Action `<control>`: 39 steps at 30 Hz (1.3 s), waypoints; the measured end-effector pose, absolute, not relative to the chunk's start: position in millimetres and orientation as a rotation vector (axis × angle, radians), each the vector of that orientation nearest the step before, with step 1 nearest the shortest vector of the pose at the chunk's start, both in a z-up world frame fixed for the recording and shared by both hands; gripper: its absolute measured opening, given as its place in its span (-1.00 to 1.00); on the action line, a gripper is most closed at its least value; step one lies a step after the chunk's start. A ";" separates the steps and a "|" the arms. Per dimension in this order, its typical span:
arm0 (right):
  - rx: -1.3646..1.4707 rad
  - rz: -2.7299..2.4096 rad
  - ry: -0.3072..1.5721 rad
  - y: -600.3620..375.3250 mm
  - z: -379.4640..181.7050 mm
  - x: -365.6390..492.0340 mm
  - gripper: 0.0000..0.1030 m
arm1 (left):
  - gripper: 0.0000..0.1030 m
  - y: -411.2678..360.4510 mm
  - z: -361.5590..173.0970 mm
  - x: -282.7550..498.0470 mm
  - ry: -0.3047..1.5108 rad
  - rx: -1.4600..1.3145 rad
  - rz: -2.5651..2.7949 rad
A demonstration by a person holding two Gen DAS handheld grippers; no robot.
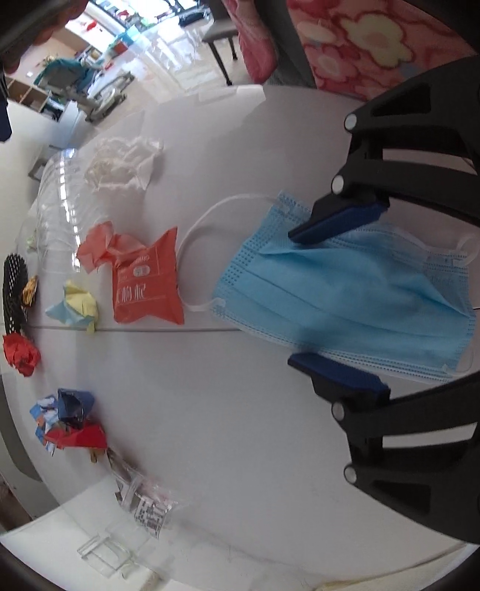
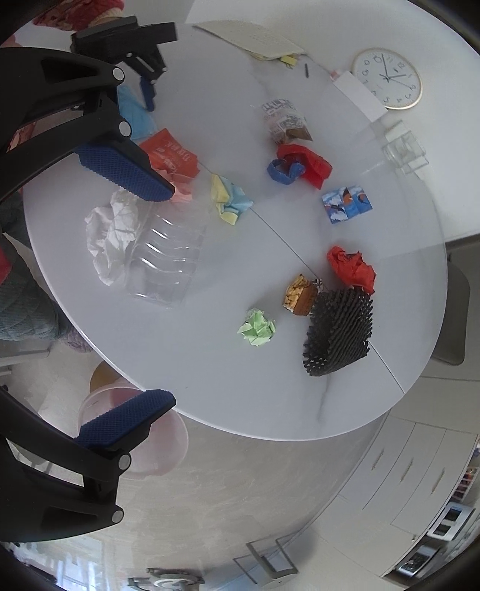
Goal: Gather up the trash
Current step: 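Lower the left tool onto the blue face mask and close it, then lift the blue mask with the left tool while the right tool grasps the red wrapper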
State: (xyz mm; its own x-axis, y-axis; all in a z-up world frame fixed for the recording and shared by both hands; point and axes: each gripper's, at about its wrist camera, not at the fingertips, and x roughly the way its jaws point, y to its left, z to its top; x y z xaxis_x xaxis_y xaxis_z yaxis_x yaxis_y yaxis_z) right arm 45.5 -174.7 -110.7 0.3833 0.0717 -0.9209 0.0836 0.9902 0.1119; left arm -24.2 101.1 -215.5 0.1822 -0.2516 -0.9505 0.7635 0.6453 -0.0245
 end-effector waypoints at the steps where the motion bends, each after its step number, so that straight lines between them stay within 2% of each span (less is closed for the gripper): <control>1: 0.160 -0.011 1.179 -173.5 -111.6 47.3 0.96 | -0.16 101.8 -214.8 -24.6 1.183 0.521 -0.778; 2: 0.170 -0.010 1.180 -171.3 -113.0 49.2 0.96 | -0.35 101.9 -214.6 -24.6 1.184 0.521 -0.786; 5: 0.159 0.009 1.185 -163.5 -117.2 50.6 0.96 | -0.69 102.6 -212.0 -25.6 1.198 0.510 -0.833; 13: -0.066 0.193 1.257 -138.8 -141.0 47.7 0.96 | -0.73 102.4 -183.9 -26.1 1.213 0.348 -0.885; 18: -0.323 0.338 1.300 -118.9 -148.8 57.1 0.96 | -0.73 102.8 -162.5 -27.1 1.203 0.220 -0.867; 25: -0.342 0.603 1.259 -72.0 -132.7 68.5 0.96 | -0.73 107.1 -143.8 -35.9 1.180 0.133 -0.775; 35: -0.483 0.846 1.244 2.2 -143.9 52.3 0.96 | -0.73 140.3 -117.5 -57.2 1.139 0.003 -0.576; 39: -0.732 1.008 1.193 39.2 -153.8 42.0 0.96 | -0.73 167.8 -111.3 -65.3 1.126 -0.063 -0.450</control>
State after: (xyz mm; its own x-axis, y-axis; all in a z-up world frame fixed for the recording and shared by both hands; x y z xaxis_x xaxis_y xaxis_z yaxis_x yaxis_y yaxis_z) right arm 42.0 39.2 -153.8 0.0540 0.2393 -0.9695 -0.9161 0.3982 0.0472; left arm -65.3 167.8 -111.3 0.3507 -0.3789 -0.8564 0.3163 0.9087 -0.2725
